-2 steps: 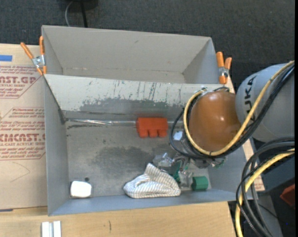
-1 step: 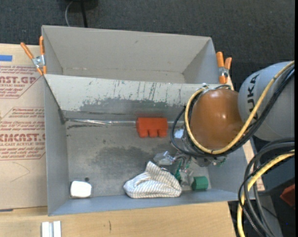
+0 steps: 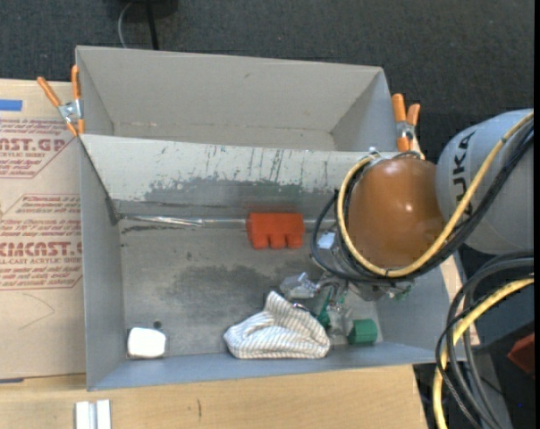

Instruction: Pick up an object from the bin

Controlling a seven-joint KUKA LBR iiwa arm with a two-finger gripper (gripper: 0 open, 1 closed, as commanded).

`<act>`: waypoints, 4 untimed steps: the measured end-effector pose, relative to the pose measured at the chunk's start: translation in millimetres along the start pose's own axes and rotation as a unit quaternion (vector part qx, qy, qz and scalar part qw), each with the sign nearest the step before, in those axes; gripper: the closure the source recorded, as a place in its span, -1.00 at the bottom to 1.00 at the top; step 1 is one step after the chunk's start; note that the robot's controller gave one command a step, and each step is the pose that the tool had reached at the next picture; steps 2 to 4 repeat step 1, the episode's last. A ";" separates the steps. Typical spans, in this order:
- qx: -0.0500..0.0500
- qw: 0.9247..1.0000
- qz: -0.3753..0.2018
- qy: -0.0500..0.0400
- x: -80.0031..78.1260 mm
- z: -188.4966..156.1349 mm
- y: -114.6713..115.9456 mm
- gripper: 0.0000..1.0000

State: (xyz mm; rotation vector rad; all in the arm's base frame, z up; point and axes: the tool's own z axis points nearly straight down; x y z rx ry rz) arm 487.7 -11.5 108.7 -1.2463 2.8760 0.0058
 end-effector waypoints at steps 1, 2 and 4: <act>0.001 1.000 0.001 -0.001 -0.5 -12.7 -0.1 1.00; 0.001 1.000 0.001 -0.001 -0.5 -12.7 -0.1 1.00; 0.001 1.000 0.001 -0.001 -0.5 -12.7 -0.1 1.00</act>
Offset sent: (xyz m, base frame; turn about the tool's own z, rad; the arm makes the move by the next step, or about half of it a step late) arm -0.0001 0.0001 0.0214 0.0000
